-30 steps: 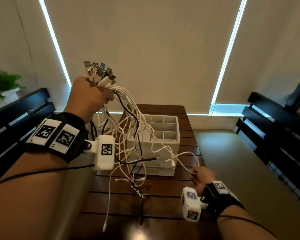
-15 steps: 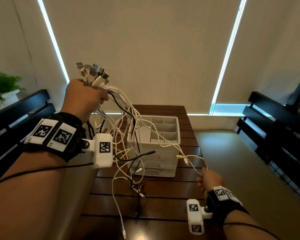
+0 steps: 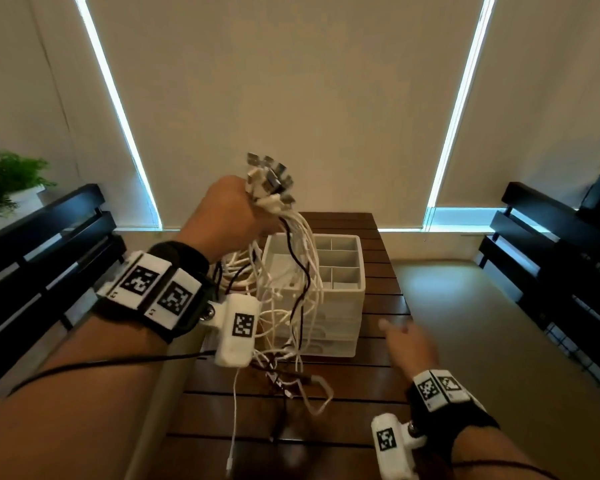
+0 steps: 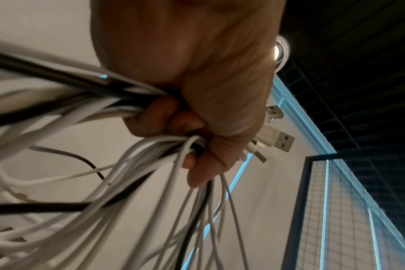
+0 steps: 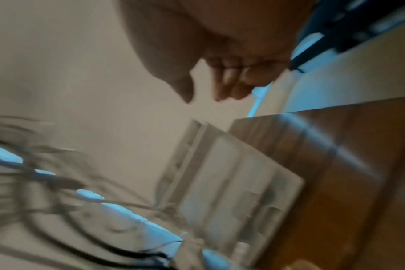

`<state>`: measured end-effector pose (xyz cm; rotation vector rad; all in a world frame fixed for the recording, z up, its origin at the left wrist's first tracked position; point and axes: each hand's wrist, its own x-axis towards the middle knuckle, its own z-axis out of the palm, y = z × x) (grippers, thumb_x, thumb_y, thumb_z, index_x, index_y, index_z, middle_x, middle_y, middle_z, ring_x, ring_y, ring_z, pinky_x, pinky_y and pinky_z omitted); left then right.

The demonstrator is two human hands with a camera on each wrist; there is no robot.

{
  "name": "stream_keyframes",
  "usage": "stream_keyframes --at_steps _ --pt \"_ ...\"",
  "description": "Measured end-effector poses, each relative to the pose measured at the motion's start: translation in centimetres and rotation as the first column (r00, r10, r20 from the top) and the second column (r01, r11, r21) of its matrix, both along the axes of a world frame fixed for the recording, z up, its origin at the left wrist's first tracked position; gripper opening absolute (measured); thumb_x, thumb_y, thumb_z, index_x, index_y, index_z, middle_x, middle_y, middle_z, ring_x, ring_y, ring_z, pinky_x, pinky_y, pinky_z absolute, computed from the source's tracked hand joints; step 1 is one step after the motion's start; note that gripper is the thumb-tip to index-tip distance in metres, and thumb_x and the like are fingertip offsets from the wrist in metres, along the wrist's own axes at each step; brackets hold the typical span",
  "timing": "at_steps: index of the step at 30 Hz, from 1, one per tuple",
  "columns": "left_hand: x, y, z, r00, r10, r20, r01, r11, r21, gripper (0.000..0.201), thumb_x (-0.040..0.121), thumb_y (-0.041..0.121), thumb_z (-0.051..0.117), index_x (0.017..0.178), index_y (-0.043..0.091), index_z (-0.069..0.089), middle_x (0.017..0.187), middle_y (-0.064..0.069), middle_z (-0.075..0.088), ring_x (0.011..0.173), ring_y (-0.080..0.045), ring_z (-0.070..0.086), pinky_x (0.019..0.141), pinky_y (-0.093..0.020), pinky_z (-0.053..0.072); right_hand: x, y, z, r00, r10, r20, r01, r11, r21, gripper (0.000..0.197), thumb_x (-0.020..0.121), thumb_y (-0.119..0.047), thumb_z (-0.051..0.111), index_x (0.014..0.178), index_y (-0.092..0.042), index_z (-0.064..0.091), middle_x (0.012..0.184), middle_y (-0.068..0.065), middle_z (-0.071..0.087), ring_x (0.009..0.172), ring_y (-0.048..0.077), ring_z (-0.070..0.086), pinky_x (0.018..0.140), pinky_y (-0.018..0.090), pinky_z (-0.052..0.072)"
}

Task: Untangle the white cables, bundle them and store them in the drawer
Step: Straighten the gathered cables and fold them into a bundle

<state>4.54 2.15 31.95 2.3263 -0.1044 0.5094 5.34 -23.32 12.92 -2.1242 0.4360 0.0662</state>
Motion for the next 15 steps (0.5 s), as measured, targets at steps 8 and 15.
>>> stream_keyframes --at_steps 8,15 --pt "-1.2 -3.8 -0.5 0.970 -0.212 -0.122 0.234 0.948 0.215 0.020 0.069 0.026 0.079 0.068 0.010 0.066 0.061 -0.002 0.061 0.056 -0.018 0.054 0.054 -0.031 0.045 -0.8 5.9 13.0 0.607 0.543 0.581 -0.717 0.690 0.105 0.073 0.064 -0.013 0.085 0.127 -0.027 0.052 0.112 -0.011 0.065 0.100 -0.005 0.061 0.084 0.017 0.049" --pt "-1.6 -1.5 2.6 0.996 -0.034 0.077 0.017 0.978 0.208 0.040 0.066 0.045 0.067 0.082 0.008 0.071 0.075 -0.006 0.066 0.067 -0.023 0.060 0.063 -0.040 0.049 0.7 5.6 9.6 0.719 0.502 0.480 -0.634 0.757 0.159 0.004 0.086 -0.016 0.067 0.087 -0.012 0.066 0.067 0.007 0.067 0.057 0.017 0.063 0.057 0.029 0.052"
